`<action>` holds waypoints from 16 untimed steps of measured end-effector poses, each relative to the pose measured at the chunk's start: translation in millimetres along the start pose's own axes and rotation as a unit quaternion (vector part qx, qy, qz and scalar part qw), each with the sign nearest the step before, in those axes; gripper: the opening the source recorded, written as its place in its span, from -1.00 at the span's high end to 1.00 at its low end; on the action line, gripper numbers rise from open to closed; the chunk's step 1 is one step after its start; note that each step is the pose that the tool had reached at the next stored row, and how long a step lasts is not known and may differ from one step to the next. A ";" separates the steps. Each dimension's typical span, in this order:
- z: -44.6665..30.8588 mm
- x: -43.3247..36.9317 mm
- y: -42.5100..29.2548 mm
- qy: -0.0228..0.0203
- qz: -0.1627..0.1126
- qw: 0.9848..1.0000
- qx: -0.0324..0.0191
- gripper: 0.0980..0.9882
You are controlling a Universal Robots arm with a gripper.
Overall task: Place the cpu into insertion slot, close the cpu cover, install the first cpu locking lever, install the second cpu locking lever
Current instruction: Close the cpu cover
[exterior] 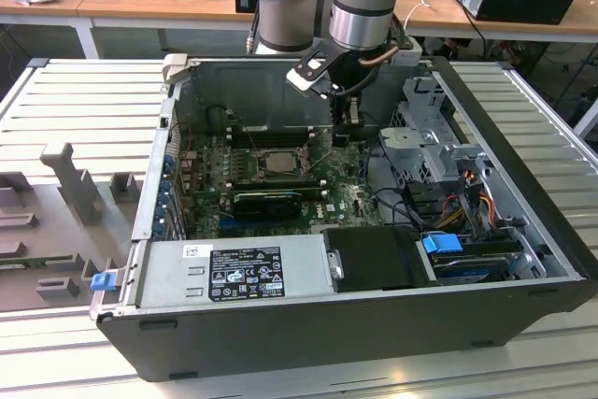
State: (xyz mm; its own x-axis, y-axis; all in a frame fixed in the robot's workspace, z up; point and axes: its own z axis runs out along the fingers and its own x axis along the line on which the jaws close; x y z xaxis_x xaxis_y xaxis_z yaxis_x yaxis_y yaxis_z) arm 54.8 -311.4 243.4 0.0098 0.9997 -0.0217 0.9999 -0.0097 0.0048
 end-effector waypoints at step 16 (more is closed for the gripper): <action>1.2 0.0 -2.2 0.000 0.000 1.000 0.000 0.98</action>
State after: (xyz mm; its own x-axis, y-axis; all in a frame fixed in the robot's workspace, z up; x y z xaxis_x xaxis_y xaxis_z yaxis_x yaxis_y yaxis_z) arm 52.6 -311.4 242.2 0.0098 0.9997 -0.0218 0.9999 -0.0097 0.0048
